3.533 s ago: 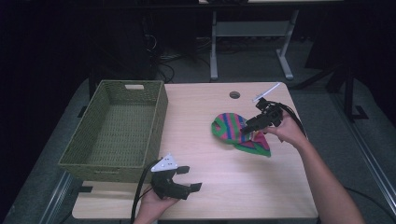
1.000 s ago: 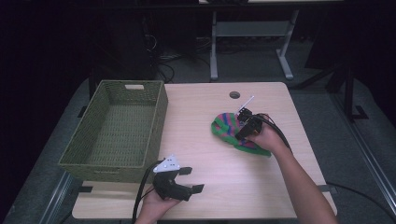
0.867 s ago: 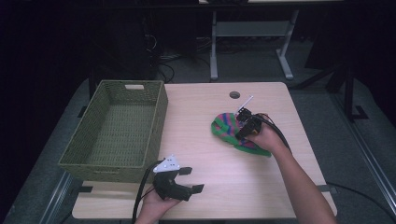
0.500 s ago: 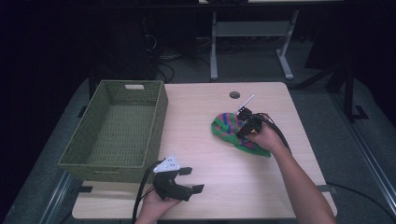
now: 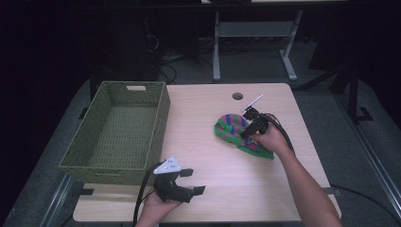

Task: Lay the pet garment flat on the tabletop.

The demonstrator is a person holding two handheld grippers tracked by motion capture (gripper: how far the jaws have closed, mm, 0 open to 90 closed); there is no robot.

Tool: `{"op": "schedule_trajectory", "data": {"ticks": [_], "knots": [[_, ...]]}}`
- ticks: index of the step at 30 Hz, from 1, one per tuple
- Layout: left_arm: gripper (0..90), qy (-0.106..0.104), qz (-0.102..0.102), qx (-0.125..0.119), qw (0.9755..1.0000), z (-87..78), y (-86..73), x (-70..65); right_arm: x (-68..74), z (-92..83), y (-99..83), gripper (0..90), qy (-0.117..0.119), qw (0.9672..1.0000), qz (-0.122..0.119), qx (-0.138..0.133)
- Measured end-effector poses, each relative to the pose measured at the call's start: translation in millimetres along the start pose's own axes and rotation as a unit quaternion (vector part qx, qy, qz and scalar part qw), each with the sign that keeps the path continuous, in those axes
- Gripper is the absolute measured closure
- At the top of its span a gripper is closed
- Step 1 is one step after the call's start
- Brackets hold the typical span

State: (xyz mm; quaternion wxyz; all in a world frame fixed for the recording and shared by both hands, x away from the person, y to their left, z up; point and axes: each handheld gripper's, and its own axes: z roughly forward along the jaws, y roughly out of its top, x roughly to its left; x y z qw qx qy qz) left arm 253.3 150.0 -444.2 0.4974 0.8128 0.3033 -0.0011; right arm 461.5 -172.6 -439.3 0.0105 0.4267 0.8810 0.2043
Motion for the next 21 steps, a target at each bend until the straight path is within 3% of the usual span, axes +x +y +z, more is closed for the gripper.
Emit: {"op": "schedule_trajectory", "data": {"ticks": [21], "knots": [[17.8, 0.002, -0.006, -0.003, 1.0, 0.1, -0.3, 0.0, -0.5, -36.9, -7.4, 74.2, 0.035, 0.9977, 0.012, -0.057]]}}
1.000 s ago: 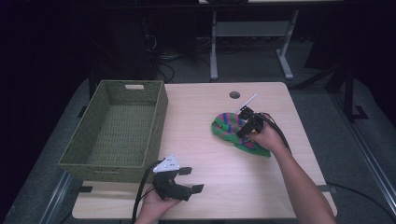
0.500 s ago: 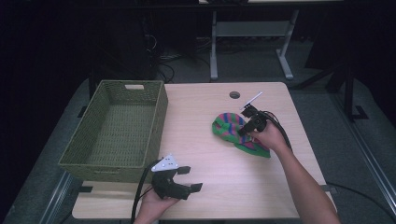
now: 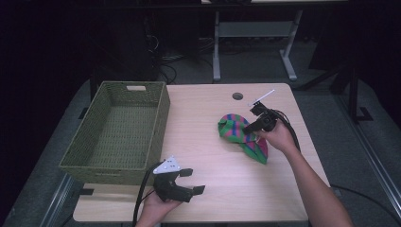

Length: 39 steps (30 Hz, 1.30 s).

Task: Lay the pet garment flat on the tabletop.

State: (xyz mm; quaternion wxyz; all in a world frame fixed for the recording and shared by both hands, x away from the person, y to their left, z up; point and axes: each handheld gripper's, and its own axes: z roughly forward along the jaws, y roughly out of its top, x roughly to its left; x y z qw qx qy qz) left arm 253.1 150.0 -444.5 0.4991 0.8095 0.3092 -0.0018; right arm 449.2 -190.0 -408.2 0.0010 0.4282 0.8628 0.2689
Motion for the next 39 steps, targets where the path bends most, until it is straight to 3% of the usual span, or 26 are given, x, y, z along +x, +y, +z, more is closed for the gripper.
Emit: {"op": "schedule_trajectory", "data": {"ticks": [19, 39], "knots": [[17.8, -0.005, -0.001, -0.002, 1.0, 0.4, 0.2, -0.2, -2.7, -35.7, -4.9, 74.2, 0.04, 0.998, 0.018, -0.045], [17.8, -0.009, -0.002, -0.007, 0.9999, 0.5, 0.1, -0.6, 9.9, -65.2, -11.7, 74.2, 0.07, 0.9945, -0.005, -0.077]]}}
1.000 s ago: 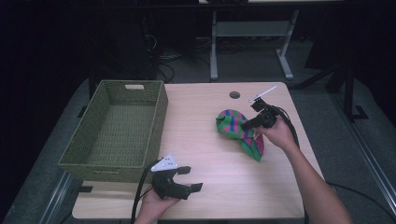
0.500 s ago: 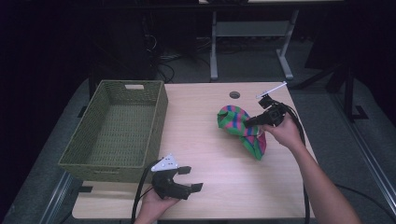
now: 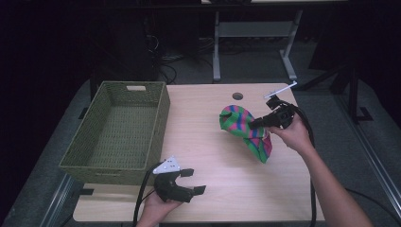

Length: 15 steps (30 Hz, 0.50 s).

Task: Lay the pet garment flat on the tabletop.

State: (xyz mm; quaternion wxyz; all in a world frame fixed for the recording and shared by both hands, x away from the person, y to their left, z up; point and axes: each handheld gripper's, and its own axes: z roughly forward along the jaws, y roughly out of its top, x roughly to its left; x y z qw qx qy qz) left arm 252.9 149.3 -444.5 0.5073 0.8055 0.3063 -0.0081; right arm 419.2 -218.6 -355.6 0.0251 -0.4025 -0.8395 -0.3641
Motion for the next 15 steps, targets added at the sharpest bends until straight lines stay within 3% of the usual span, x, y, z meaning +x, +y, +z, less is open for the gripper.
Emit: {"op": "schedule_trajectory", "data": {"ticks": [15], "knots": [[17.8, -0.003, -0.003, -0.002, 1.0, -0.6, -0.2, -0.4, 13.4, -17.3, -0.7, 74.1, 0.015, 0.9997, -0.015, -0.015]]}}
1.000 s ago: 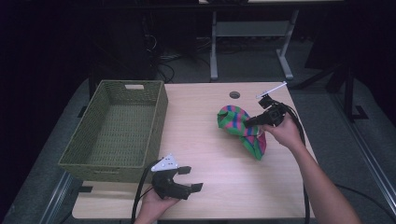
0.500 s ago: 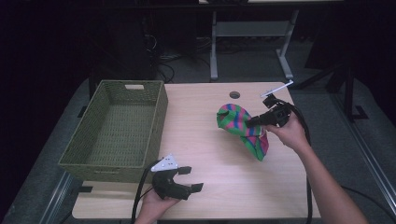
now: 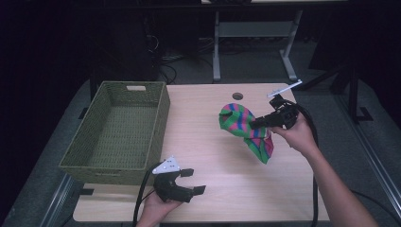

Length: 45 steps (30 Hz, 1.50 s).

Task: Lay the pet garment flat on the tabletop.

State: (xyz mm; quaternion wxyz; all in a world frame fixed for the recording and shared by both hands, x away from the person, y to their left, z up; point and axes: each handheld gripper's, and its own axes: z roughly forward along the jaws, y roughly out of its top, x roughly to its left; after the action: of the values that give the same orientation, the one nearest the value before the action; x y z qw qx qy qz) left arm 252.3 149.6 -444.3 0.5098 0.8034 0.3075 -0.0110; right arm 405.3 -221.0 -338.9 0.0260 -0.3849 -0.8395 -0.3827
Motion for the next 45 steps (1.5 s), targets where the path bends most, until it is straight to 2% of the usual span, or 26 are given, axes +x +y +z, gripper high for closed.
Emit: {"op": "schedule_trajectory", "data": {"ticks": [18, 26, 38, 45], "knots": [[17.8, 0.0, 0.001, -0.002, 1.0, -0.2, -0.2, -0.7, 20.7, -8.5, -9.5, 74.1, 0.015, 0.9996, -0.021, -0.007], [17.8, -0.001, 0.003, -0.004, 1.0, -0.8, 0.0, -1.1, 25.6, -3.1, -17.0, 74.1, 0.025, 0.9994, -0.023, -0.008], [17.8, -0.002, 0.002, -0.008, 1.0, -2.6, 0.0, -1.1, 40.7, 3.7, -28.5, 74.0, 0.035, 0.9987, -0.035, -0.012], [17.8, -0.003, 0.002, -0.008, 1.0, -2.8, 0.0, -1.0, 43.7, 8.3, -36.0, 74.0, 0.042, 0.9985, -0.034, -0.012]]}}
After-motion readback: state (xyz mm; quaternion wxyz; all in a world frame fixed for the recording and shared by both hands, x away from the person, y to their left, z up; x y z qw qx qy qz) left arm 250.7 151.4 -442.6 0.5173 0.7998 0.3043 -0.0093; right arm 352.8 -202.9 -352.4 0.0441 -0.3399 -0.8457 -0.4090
